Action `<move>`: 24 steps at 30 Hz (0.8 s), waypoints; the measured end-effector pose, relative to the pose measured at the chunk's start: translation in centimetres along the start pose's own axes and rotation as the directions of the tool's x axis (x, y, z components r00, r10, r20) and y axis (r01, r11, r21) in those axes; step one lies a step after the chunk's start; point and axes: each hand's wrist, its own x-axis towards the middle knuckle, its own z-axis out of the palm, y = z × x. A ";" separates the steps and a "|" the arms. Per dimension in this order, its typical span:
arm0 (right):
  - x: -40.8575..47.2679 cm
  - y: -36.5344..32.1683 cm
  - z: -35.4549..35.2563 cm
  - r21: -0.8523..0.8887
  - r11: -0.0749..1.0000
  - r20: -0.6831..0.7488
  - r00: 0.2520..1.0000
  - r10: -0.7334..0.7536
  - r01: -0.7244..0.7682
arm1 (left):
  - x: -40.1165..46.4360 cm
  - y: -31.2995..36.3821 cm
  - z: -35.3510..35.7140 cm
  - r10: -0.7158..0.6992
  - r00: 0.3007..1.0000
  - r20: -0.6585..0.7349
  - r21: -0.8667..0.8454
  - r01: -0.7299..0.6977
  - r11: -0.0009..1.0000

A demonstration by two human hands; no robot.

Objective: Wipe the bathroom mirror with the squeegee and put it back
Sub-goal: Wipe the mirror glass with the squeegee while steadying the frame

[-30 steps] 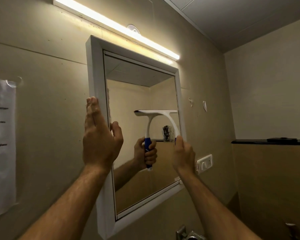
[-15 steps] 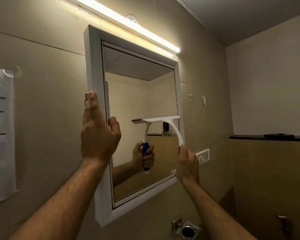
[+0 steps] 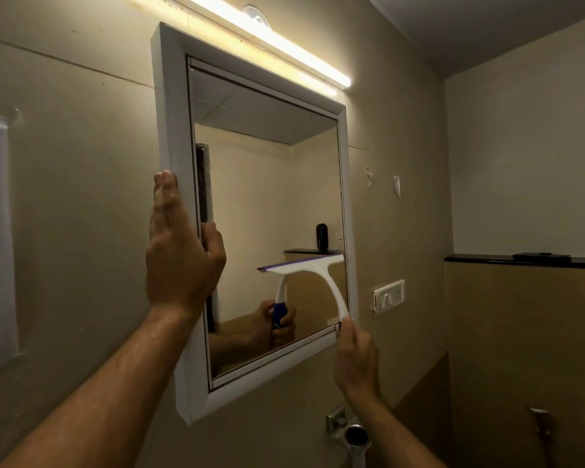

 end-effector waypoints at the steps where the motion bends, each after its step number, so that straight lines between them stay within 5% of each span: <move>1: 0.4 -0.6 0.1 0.002 1.000 -0.004 1.000 -0.006 0.006 | -0.1 0.0 0.0 0.000 1.000 0.000 0.002 0.000 1.000; 8: 4.0 -6.2 0.8 0.066 0.998 0.026 1.000 0.018 -0.019 | -0.2 0.1 -0.2 -0.007 1.000 -0.002 0.005 0.007 1.000; 17: 0.4 0.1 -2.9 -0.105 0.992 0.091 0.993 0.075 -0.065 | -0.4 0.1 0.0 0.001 1.000 -0.008 0.022 -0.001 1.000; 24: 2.5 -2.9 -2.2 -0.060 0.998 0.051 0.998 0.032 -0.029 | -0.5 0.0 -0.1 -0.004 1.000 -0.011 0.016 0.004 1.000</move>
